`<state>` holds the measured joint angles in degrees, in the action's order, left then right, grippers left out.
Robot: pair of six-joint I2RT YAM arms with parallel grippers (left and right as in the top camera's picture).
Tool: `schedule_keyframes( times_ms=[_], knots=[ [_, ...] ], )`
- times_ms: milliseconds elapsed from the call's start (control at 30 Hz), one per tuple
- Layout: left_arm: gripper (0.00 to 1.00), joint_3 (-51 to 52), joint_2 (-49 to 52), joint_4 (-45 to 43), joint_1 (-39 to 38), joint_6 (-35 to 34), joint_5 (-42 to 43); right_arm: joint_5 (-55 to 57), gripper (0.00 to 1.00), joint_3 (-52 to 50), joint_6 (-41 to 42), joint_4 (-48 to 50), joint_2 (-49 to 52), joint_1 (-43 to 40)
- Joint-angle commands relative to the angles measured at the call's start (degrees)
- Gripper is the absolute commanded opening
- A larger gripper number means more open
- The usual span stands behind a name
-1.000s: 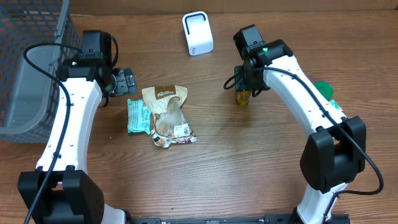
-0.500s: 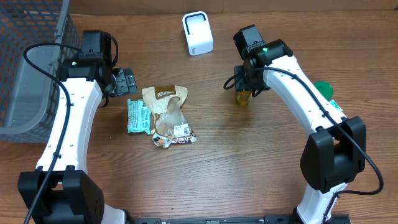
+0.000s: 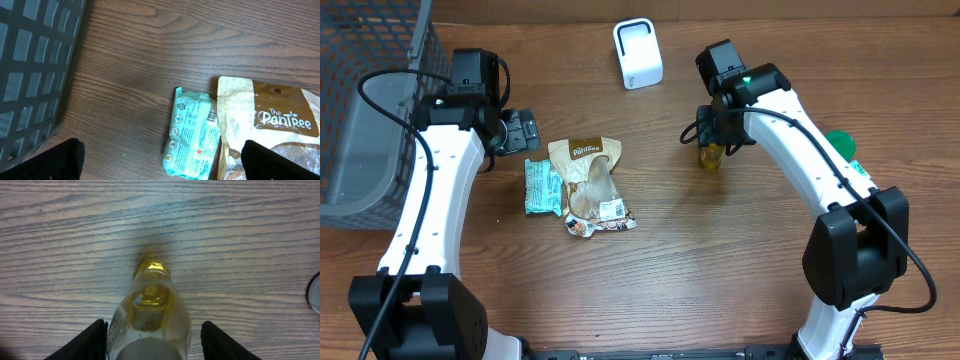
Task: Scan the item barcode
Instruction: 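Close the right gripper on the oil bottle neck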
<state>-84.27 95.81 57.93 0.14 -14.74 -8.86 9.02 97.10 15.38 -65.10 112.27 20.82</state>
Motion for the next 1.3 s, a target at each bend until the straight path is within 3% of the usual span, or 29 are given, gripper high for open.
schedule_keyframes(
  times_ms=[0, 433, 833, 1033, 1267],
  knots=[
    [1.0, -0.98, 0.11, 0.13, 0.09, 0.81, -0.52, 0.39, 0.56, -0.42, 0.2, 0.46, 1.14, -0.81],
    [1.0, -0.98, 0.11, 0.15, 0.09, 0.83, -0.55, 0.39, 0.56, -0.42, 0.2, 0.79, 2.43, -0.81],
    [1.0, -0.98, 0.11, 0.15, 0.09, 0.81, -0.52, 0.39, 0.42, -0.42, 0.2, 1.03, 2.47, -0.81],
    [1.0, -0.98, 0.11, 0.15, 0.09, 0.81, -0.52, 0.42, 0.52, -0.42, 0.2, 1.86, 2.47, -0.81],
    [0.99, -0.98, 0.11, 0.15, 0.09, 0.81, -0.52, 0.42, 0.52, -0.42, 0.2, 2.47, 2.51, -0.81]
  ],
)
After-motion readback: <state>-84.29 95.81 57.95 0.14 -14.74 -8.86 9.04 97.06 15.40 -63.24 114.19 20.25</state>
